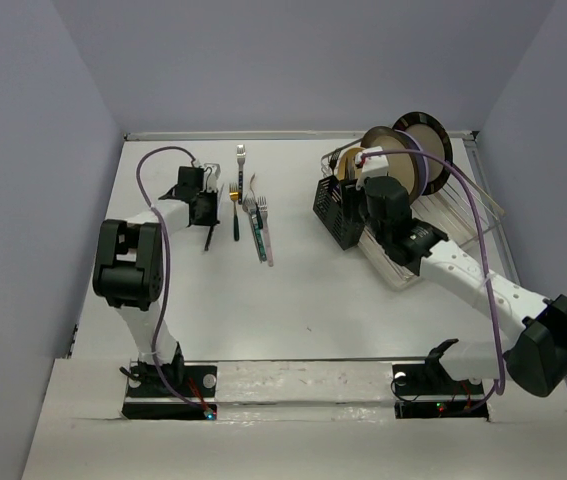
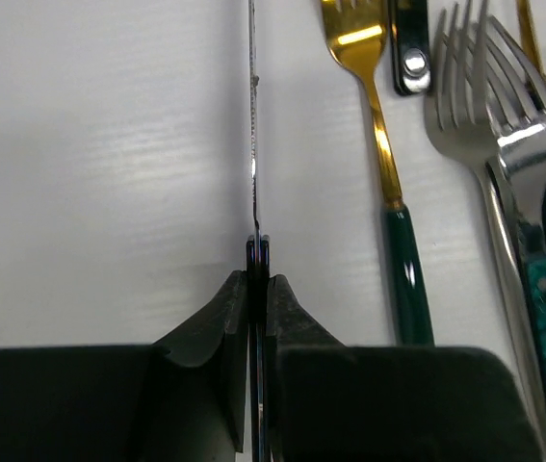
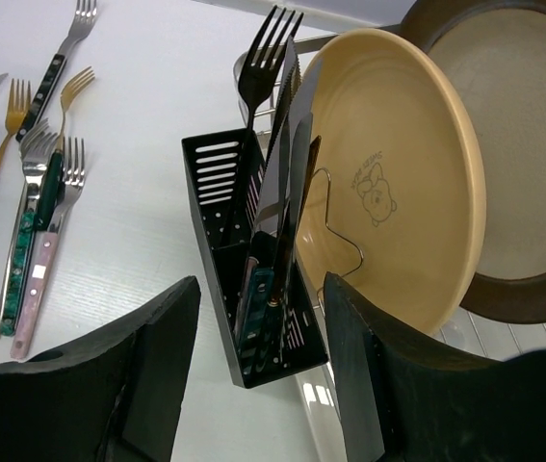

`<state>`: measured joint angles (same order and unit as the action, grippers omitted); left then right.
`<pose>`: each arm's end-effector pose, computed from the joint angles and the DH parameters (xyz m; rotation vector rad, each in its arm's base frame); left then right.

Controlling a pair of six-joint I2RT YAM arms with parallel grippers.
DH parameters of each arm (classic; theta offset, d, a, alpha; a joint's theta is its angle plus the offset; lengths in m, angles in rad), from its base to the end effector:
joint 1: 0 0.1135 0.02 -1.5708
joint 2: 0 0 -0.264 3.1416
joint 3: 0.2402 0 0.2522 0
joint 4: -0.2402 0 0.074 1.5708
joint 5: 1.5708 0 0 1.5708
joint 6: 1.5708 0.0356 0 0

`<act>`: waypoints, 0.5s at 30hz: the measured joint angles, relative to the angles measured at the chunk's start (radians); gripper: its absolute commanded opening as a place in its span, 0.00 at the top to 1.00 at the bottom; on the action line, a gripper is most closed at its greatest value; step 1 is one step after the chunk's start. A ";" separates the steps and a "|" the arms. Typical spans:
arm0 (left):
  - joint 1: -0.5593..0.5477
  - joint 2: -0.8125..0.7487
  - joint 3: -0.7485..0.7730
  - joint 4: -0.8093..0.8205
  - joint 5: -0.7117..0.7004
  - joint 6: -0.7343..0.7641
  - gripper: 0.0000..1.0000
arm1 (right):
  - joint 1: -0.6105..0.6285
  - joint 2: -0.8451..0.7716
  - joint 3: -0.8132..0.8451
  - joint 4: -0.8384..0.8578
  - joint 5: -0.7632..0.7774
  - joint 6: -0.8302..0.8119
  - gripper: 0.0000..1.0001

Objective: Sort the eating utensils into containers

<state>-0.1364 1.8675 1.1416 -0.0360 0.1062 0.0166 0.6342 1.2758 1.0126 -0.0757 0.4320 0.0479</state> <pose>0.3951 -0.0580 0.1727 0.2313 2.3231 -0.1836 0.2470 0.1632 0.3249 -0.2603 1.8597 0.0556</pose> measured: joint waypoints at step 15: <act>-0.029 -0.811 -0.163 0.095 0.510 0.086 1.00 | 0.000 -0.042 -0.015 0.261 -0.624 0.055 0.28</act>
<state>-0.1658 1.0561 0.9791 0.0586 0.6163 0.1024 0.6346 1.2335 0.9974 0.1848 -0.1921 0.1032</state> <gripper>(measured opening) 0.168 0.703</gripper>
